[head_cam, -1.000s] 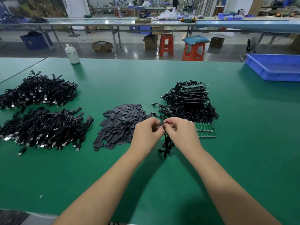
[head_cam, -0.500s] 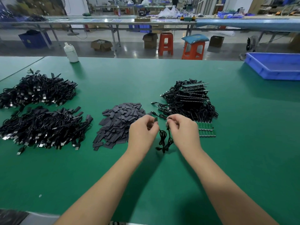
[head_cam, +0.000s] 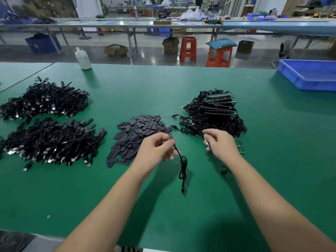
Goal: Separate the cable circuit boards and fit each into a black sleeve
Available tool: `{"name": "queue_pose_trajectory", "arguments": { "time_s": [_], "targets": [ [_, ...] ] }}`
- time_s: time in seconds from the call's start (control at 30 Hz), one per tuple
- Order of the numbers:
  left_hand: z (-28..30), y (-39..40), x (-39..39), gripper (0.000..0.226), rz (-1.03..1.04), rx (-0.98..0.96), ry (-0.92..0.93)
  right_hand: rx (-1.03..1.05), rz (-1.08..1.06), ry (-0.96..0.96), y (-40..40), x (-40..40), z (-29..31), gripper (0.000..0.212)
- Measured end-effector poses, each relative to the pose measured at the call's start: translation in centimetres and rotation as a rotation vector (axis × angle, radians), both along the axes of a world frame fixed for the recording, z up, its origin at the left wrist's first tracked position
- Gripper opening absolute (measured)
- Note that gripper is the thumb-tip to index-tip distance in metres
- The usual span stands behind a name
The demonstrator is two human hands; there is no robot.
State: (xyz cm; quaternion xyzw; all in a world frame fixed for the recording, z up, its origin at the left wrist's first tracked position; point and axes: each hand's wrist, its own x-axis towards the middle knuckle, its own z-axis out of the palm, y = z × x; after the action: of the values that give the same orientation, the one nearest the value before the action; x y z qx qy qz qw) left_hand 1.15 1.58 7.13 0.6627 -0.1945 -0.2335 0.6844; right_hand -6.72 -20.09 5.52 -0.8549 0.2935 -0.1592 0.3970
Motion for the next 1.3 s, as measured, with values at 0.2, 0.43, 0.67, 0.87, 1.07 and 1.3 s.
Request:
{"name": "queue_pose_trajectory", "arguments": {
  "time_s": [0.2,0.43,0.67,0.87,1.07,1.3],
  "targets": [
    [-2.0,-1.4,-1.9,0.011,-0.075,0.028,0.035,-0.22,0.127,0.216,-0.5,1.3,-3.1,0.037],
    [-3.2,-2.4,-1.3,0.013,0.027,-0.074,0.157,-0.6,0.035,-0.191,1.5,1.8,-3.5,0.026],
    [-3.9,-1.7,0.6,0.008,0.155,-0.021,0.218,0.746,0.318,0.028,5.9,1.2,-2.3,0.043],
    [-5.5,-0.6,1.0,0.004,0.128,0.172,0.293,0.692,0.303,0.08,6.4,0.9,-3.7,0.017],
    [-7.5,0.1,1.5,0.002,0.036,0.152,0.322,0.691,0.146,0.119,6.9,0.8,-5.1,0.01],
    [-11.3,2.7,4.1,0.029,0.04,0.903,-0.857,0.558,0.108,0.192,6.6,0.0,-6.9,0.021]
  ]
}}
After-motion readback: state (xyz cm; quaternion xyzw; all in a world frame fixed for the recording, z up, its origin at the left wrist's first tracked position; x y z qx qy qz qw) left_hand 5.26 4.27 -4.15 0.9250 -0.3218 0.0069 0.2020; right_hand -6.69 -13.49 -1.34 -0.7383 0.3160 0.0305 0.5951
